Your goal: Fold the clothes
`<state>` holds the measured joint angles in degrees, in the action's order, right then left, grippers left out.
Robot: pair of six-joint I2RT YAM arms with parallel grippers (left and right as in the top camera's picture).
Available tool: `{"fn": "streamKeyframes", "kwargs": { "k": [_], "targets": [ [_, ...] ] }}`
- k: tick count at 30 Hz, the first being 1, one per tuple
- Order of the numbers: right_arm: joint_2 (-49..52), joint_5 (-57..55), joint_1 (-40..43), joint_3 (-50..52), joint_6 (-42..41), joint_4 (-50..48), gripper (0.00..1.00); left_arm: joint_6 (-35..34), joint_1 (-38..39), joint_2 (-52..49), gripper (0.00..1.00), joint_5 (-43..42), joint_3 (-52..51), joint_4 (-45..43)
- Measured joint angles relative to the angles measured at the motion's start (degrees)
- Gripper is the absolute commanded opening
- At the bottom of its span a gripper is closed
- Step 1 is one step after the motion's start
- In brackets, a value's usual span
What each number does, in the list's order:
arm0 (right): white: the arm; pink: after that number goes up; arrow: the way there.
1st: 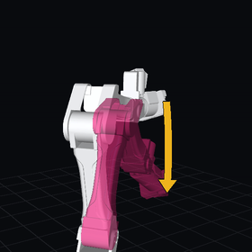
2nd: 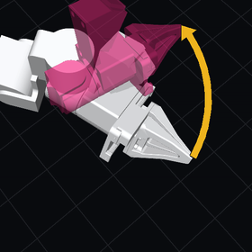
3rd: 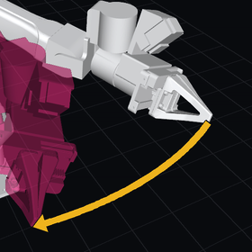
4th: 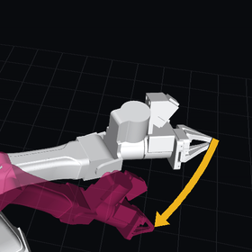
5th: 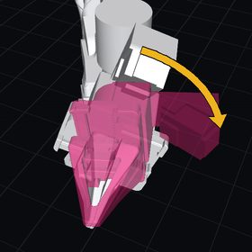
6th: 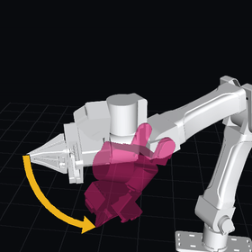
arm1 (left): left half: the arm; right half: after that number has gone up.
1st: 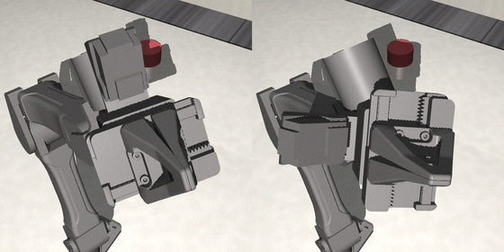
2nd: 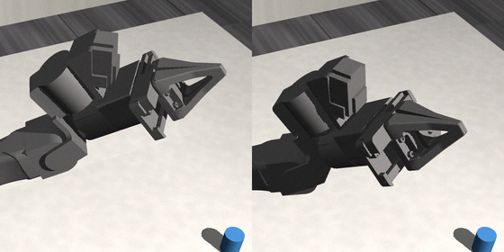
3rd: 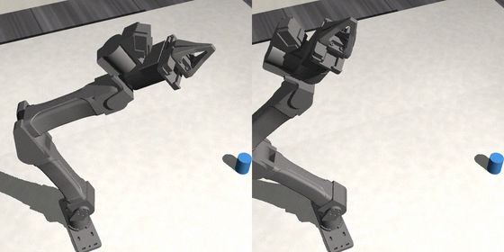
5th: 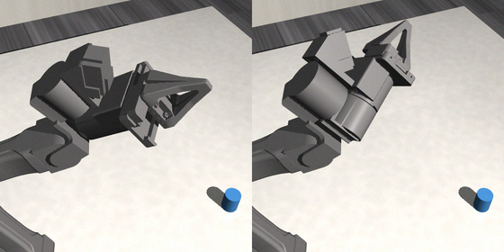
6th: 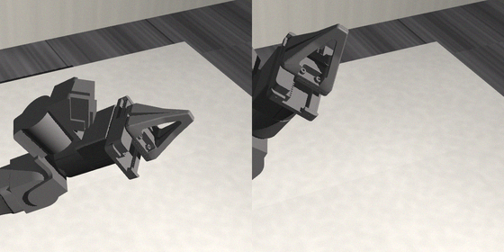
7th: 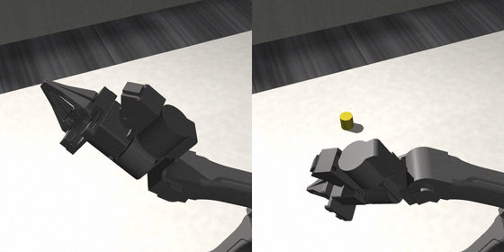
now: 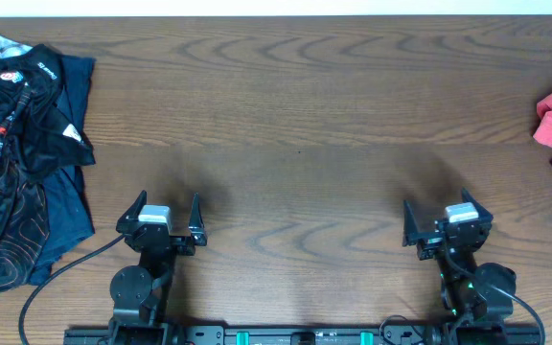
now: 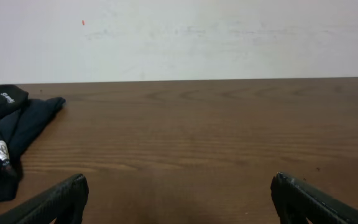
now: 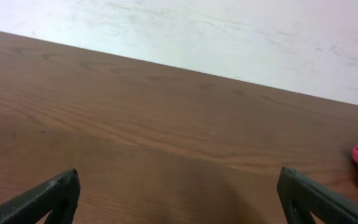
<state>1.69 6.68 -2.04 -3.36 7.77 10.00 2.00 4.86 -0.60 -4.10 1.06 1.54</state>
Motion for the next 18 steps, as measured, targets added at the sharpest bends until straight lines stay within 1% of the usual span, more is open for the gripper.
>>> {"fn": "streamKeyframes", "kwargs": {
  "k": [7,18],
  "targets": [
    [-0.4,-2.7,-2.8,0.0,0.3,0.0,0.99,0.0,0.0,0.0,0.95,0.0,0.0,0.0],
    [-0.9,-5.3,-3.0,0.0,0.4,0.0,0.99,0.0,0.0,0.0,0.95,0.0,0.0,0.0]
  ]
}}
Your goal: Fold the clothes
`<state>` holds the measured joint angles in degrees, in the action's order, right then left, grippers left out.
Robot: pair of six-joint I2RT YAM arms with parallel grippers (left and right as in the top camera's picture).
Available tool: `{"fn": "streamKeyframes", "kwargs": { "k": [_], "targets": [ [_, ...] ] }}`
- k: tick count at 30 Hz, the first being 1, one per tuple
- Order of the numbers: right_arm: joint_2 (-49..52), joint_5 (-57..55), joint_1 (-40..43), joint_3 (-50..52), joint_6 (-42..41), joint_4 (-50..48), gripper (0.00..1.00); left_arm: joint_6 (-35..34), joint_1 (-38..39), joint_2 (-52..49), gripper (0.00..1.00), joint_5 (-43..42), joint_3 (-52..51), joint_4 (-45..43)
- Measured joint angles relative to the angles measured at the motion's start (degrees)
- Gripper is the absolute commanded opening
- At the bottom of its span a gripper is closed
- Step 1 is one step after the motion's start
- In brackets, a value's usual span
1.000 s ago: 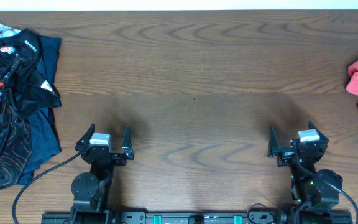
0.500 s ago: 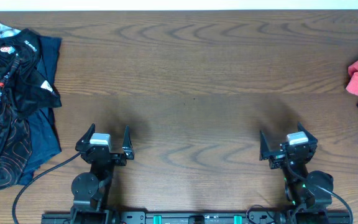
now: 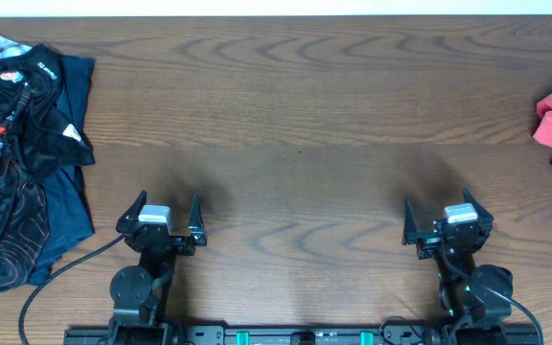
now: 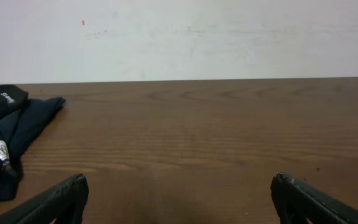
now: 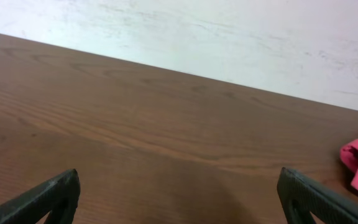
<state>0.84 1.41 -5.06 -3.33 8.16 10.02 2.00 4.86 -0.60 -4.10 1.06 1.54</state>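
Note:
A heap of dark clothes (image 3: 22, 144), black and navy with white and red prints, lies at the table's left edge; its near corner shows in the left wrist view (image 4: 8, 134). A pink garment lies at the right edge, partly out of frame, and peeks into the right wrist view. My left gripper (image 3: 169, 209) sits open near the front edge, left of centre, with nothing between its fingers (image 4: 55, 202). My right gripper (image 3: 441, 213) is open too, near the front right, empty between its fingers (image 5: 48, 199).
The wooden table (image 3: 295, 144) spreads between the two heaps. A white wall (image 4: 179, 37) rises behind its far edge. Both arm bases and a black cable (image 3: 51, 278) stand at the front edge.
The right wrist view has turned slightly toward the right, so more of the pink garment shows. In the overhead view the right gripper has shifted a touch. The left arm and the clothes are unchanged.

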Motion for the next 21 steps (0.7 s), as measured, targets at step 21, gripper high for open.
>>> {"fn": "streamKeyframes", "kwargs": {
  "k": [21],
  "targets": [
    [0.0,-2.8,0.0,0.0,-1.3,0.0,0.99,0.0,0.0,0.0,0.95,0.0,0.0,0.0]
  ]
}}
